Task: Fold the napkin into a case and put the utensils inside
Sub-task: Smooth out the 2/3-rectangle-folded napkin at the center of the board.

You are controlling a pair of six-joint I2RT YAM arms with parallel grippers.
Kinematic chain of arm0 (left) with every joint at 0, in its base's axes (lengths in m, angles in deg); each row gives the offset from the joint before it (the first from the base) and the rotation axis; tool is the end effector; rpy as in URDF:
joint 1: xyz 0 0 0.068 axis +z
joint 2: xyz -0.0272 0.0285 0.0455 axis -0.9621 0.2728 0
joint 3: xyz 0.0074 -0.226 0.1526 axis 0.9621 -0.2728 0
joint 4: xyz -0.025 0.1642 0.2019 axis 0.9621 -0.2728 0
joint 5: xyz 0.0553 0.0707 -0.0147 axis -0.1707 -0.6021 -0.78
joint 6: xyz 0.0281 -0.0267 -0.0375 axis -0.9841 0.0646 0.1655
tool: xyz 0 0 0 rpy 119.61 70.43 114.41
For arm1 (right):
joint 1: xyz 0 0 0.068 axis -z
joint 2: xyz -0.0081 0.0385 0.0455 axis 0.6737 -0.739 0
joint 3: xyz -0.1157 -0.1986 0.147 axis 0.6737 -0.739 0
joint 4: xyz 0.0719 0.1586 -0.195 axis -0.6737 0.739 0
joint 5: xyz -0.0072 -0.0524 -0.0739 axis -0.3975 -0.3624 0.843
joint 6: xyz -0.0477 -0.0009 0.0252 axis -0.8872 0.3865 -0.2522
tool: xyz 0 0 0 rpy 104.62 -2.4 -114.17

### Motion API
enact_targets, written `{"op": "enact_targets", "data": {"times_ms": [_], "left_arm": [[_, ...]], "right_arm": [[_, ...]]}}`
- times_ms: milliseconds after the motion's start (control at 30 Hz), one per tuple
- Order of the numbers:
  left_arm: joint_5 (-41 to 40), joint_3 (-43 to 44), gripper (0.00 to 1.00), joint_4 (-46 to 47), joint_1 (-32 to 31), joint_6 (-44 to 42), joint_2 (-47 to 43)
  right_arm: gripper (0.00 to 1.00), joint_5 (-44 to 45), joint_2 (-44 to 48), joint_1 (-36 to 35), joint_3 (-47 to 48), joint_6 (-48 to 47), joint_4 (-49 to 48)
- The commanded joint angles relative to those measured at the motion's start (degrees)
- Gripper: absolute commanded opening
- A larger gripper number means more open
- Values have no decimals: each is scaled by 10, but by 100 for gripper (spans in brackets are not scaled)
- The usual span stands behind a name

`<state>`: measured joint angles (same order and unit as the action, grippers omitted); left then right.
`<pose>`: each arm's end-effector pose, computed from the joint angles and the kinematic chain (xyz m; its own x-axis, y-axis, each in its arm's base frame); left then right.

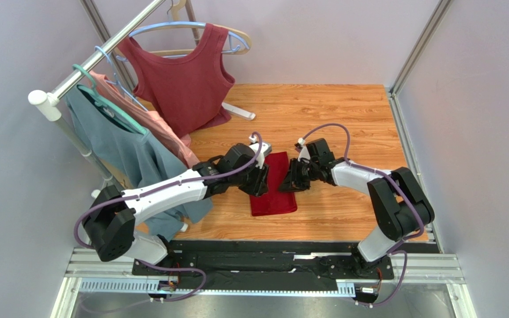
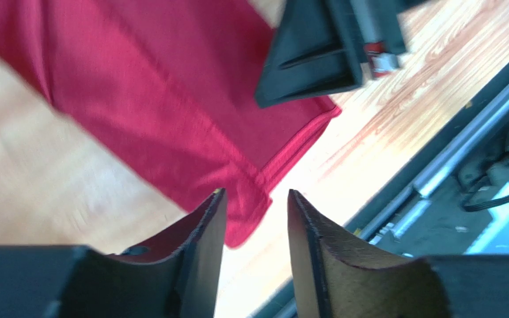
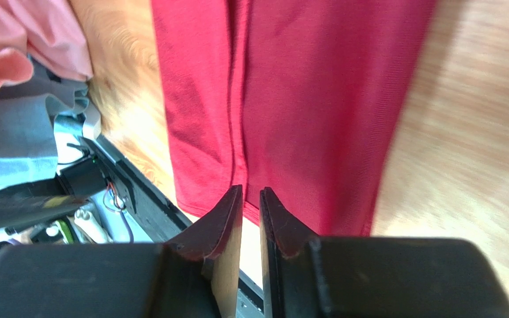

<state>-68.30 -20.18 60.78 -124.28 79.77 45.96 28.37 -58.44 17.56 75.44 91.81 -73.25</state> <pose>0.1922 -0.2359 0.2418 -0.7470 0.2422 -0.6191 0.5505 0.7474 -0.3720 0.2609 0.1423 0.1504 -0.9798 0.0561 -0.1921 -0.0937 0.7194 0.6882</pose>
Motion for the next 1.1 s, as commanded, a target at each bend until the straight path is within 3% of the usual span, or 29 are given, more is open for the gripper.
{"op": "enact_targets", "data": {"times_ms": [0,300,900,1067], "left_arm": [[-79,28,49,15,-73,-142,30],[-138,72,52,-40,-129,-247,104],[-193,71,56,-100,-178,-270,158],[-252,69,49,-94,-179,-265,164]], "right_arm": [[20,-6,-4,12,22,-3,5],[23,-22,-27,12,17,4,-17],[24,-39,-40,12,14,4,-29],[24,-41,-41,12,11,3,-33]]}}
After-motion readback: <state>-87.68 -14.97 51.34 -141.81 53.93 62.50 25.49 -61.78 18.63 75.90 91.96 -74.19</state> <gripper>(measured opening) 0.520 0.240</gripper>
